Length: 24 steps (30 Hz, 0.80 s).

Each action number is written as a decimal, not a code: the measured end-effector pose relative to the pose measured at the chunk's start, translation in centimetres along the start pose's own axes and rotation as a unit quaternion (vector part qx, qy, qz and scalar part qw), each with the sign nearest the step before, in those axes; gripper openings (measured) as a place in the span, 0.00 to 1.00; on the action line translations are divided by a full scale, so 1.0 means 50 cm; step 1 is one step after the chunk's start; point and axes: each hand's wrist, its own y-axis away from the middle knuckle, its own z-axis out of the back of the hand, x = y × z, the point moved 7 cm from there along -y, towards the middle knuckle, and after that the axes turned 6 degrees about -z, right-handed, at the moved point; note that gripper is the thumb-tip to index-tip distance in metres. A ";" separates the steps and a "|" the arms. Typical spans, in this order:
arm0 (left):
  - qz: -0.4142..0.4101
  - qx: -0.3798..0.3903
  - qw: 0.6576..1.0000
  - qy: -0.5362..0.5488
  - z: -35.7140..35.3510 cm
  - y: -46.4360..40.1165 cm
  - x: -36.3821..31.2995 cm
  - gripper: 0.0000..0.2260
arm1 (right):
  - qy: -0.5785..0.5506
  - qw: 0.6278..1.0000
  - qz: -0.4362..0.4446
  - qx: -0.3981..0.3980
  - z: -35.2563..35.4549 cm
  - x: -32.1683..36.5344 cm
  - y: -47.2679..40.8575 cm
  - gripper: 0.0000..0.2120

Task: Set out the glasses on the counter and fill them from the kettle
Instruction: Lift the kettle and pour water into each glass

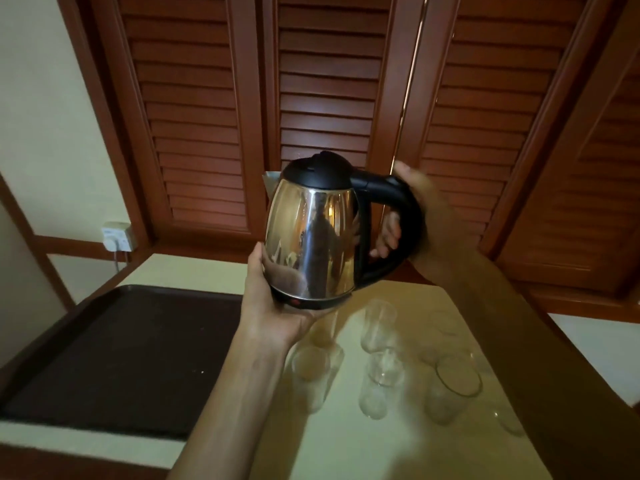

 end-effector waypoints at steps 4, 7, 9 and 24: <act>-0.007 0.008 0.999 0.036 -0.007 0.039 0.076 0.28 | 0.008 0.999 -0.026 -0.039 0.026 0.005 0.062 0.32; -0.031 0.017 0.999 -0.016 -0.013 0.075 0.121 0.27 | -0.020 0.995 -0.033 -0.095 0.068 -0.004 0.111 0.30; -0.052 0.021 0.995 -0.085 -0.010 0.095 0.132 0.26 | -0.053 0.992 -0.039 -0.103 0.094 -0.015 0.139 0.29; -0.249 -0.086 0.810 -0.524 0.163 0.102 0.048 0.19 | -0.008 0.983 -0.040 -0.178 0.137 -0.004 0.240 0.29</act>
